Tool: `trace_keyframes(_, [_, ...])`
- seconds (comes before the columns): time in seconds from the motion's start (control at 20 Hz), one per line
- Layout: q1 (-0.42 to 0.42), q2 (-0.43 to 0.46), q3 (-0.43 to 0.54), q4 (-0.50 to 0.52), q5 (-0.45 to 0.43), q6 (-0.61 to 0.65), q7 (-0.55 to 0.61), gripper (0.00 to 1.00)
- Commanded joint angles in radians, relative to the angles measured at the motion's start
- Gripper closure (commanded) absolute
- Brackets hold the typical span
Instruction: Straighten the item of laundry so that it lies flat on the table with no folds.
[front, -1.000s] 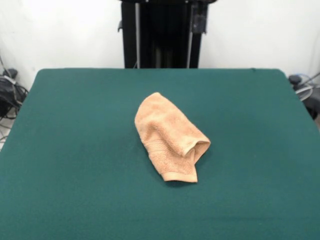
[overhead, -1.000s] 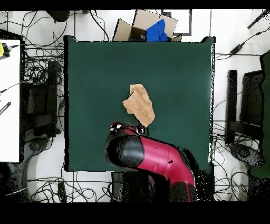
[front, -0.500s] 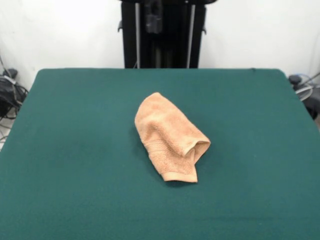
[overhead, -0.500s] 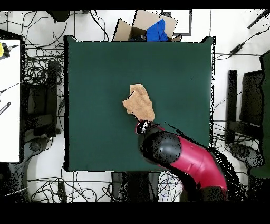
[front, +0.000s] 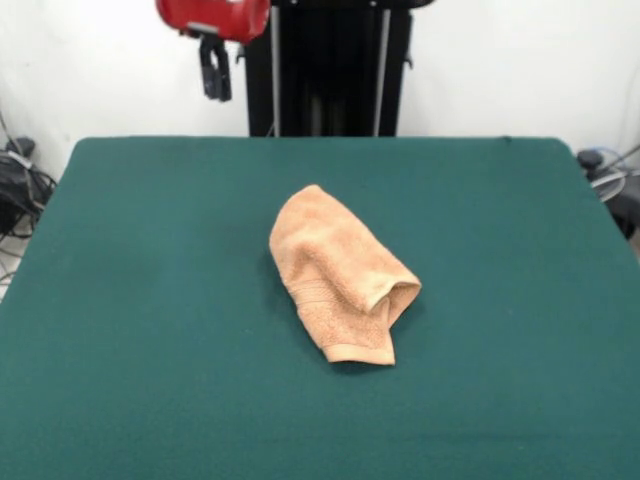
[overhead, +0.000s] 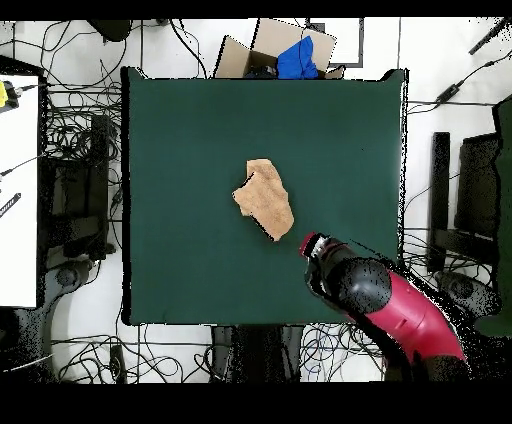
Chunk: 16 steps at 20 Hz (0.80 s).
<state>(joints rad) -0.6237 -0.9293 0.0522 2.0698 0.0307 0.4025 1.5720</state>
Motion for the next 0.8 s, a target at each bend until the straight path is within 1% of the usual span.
trace_keyframes(0.05, [0.074, 0.177, 0.010, -0.069, -0.084, -0.043, 0.104, 1.00])
trace_keyframes(0.25, [0.148, 0.310, -0.026, -0.184, -0.085, 0.001, 0.132, 1.00])
trace_keyframes(0.4, [0.225, 0.385, -0.081, -0.274, -0.097, 0.013, 0.163, 1.00])
trace_keyframes(0.45, [0.245, 0.405, -0.095, -0.309, -0.100, 0.037, 0.162, 1.00])
trace_keyframes(0.5, [0.257, 0.413, -0.103, -0.332, -0.089, 0.085, 0.166, 1.00])
trace_keyframes(0.65, [0.302, 0.421, -0.127, -0.397, -0.061, 0.157, 0.179, 1.00])
trace_keyframes(0.8, [0.333, 0.441, -0.137, -0.478, -0.021, 0.265, 0.202, 1.00])
